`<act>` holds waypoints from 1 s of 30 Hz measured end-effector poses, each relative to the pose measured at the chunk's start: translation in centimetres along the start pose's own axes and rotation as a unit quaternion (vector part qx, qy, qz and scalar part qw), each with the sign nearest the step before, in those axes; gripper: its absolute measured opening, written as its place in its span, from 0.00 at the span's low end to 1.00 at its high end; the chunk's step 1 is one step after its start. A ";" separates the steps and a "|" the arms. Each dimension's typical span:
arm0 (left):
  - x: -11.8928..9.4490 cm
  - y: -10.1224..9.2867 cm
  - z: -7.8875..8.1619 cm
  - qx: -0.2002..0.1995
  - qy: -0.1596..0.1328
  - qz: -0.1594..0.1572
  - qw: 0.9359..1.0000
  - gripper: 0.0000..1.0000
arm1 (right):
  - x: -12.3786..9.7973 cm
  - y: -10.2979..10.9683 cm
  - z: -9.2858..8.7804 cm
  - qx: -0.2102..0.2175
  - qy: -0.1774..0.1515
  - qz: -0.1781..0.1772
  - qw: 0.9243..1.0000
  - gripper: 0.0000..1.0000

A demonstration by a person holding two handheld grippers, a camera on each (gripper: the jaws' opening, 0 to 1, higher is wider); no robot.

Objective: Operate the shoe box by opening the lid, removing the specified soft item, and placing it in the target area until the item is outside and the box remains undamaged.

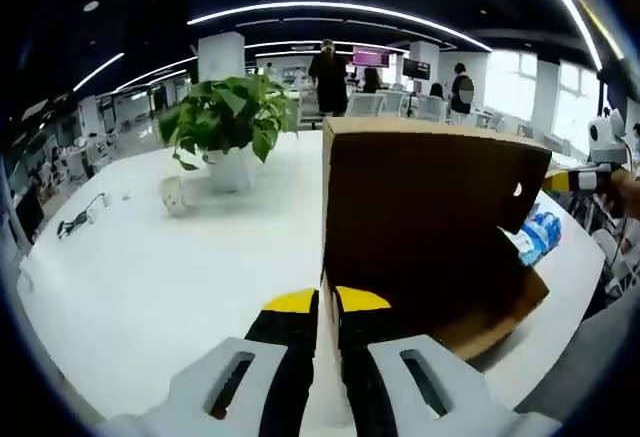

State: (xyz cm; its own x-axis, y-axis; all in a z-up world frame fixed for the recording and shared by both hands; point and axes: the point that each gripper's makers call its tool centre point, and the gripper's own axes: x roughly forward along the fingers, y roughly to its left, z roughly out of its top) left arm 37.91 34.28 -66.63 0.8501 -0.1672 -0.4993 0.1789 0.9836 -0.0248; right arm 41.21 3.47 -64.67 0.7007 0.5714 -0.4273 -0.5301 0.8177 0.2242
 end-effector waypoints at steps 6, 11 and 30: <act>0.2 0.1 1.9 0.014 -0.017 -0.005 1.000 0.05 | -0.2 0.2 -0.4 -0.001 0.001 -0.002 1.000 0.00; 0.5 -0.1 2.8 0.029 -0.024 -0.013 0.999 0.05 | -0.5 0.5 -0.7 -0.005 0.002 -0.003 1.000 0.00; 0.0 -0.8 2.6 0.057 -0.031 -0.024 0.998 0.01 | -1.2 1.1 -2.2 0.000 0.007 0.001 1.000 0.00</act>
State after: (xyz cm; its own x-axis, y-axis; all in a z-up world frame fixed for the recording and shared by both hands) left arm 39.04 33.30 -64.34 0.8675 -0.2207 -0.4457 0.2716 0.9609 0.0529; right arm 38.73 3.49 -65.85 0.6934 0.5714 -0.4390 -0.5309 0.8170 0.2249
